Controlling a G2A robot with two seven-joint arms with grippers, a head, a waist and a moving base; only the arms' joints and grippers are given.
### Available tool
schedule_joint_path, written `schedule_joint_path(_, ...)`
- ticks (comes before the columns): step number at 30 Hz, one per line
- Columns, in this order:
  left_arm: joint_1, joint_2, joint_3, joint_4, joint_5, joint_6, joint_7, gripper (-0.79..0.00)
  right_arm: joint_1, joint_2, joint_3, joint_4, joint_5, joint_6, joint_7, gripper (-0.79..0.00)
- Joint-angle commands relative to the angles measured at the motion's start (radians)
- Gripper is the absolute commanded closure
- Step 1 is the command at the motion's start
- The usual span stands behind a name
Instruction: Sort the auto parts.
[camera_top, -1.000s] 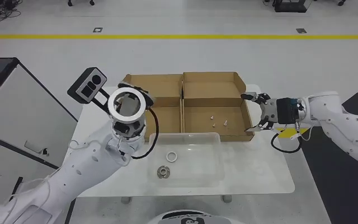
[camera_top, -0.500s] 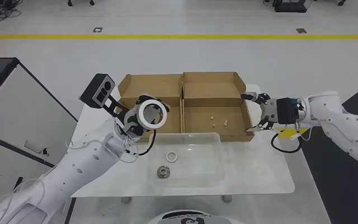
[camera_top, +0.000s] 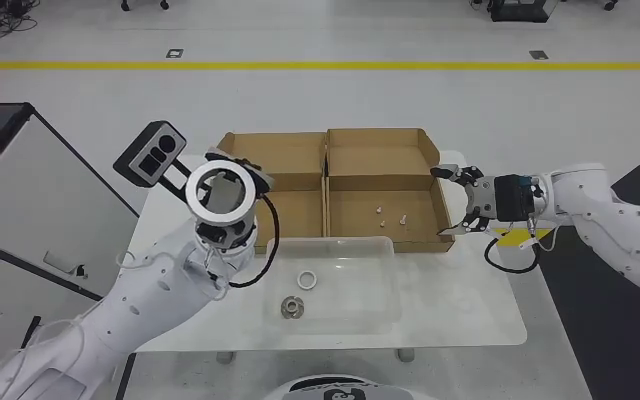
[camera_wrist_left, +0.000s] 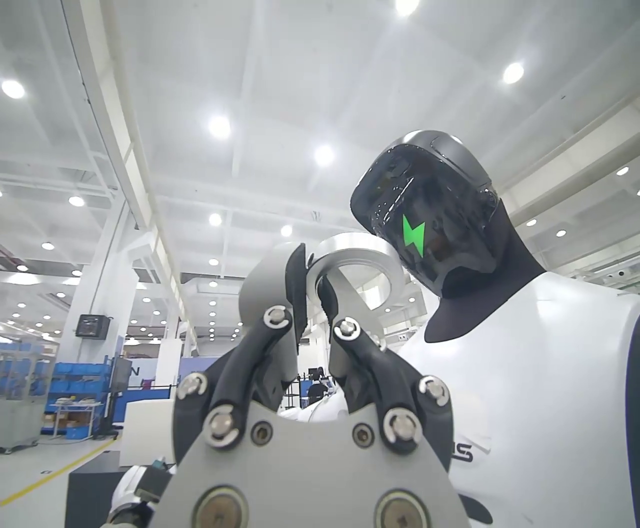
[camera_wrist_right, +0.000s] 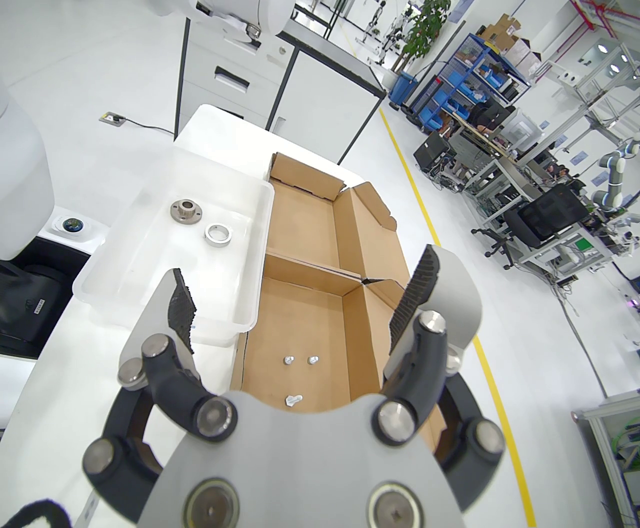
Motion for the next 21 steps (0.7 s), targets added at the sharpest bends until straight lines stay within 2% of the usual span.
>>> schedule_joint_path(1, 0.0, 0.0, 0.001, 0.001, 0.002, 0.0, 0.0, 0.0, 0.0, 0.0, 0.0, 0.0, 0.0, 0.0, 0.0, -0.785)
schedule_joint_path(16, 0.0, 0.0, 0.001, 0.001, 0.002, 0.0, 0.0, 0.0, 0.0, 0.0, 0.0, 0.0, 0.0, 0.0, 0.0, -0.785)
schedule_joint_path(19, 0.016, -0.003, -0.018, 0.008, -0.034, 0.059, -0.054, 0.0, 0.0, 0.0, 0.0, 0.0, 0.0, 0.0, 0.0, -0.785)
schedule_joint_path(21, 0.018, -0.003, -0.029, 0.039, -0.049, 0.109, -0.138, 0.0, 0.0, 0.0, 0.0, 0.0, 0.0, 0.0, 0.0, -0.785)
